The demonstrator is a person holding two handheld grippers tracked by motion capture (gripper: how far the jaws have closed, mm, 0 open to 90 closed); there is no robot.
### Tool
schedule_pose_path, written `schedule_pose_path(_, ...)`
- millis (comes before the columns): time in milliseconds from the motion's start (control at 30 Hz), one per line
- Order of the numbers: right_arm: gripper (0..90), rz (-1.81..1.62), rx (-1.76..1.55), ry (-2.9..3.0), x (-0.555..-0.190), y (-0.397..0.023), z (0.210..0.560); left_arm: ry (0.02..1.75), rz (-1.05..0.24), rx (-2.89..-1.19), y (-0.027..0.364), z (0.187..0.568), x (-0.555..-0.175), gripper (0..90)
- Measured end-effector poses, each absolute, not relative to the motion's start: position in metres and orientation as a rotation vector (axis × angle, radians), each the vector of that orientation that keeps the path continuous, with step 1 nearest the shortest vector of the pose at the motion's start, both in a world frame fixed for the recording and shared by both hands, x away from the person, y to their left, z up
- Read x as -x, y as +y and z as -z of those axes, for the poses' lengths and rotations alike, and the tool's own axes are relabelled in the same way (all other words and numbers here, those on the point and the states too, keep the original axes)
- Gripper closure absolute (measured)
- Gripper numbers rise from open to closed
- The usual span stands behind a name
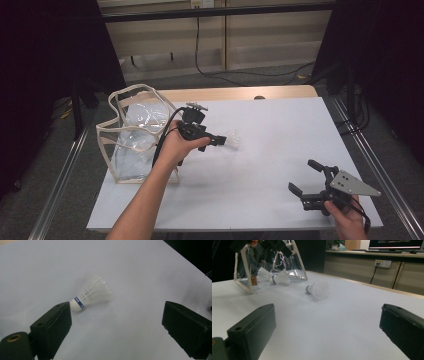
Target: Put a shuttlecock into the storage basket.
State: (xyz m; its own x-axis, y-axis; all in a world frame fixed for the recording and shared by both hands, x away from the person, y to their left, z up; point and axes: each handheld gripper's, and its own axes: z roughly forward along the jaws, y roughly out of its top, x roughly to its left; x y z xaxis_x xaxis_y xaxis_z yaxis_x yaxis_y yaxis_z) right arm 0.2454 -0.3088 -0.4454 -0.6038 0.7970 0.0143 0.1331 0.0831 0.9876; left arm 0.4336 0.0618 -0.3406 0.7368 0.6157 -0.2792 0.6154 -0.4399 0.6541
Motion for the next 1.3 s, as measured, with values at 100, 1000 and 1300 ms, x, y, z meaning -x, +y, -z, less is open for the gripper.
schedule_pose_path(100,0.5,-1.563,-0.925,1.813,-0.245,-0.31,0.445,0.927,-0.006,-2.171,0.059,0.345,-0.434,8.9)
schedule_pose_path(1000,0.5,-1.568,-0.923,1.82,-0.245,-0.309,0.446,0.894,-0.016,-2.177,0.05,0.371,-0.442,6.9)
schedule_pose_path(1300,0.5,-1.566,-0.919,1.818,-0.246,-0.308,0.446,0.892,-0.018,-2.171,0.048,0.379,-0.446,6.9)
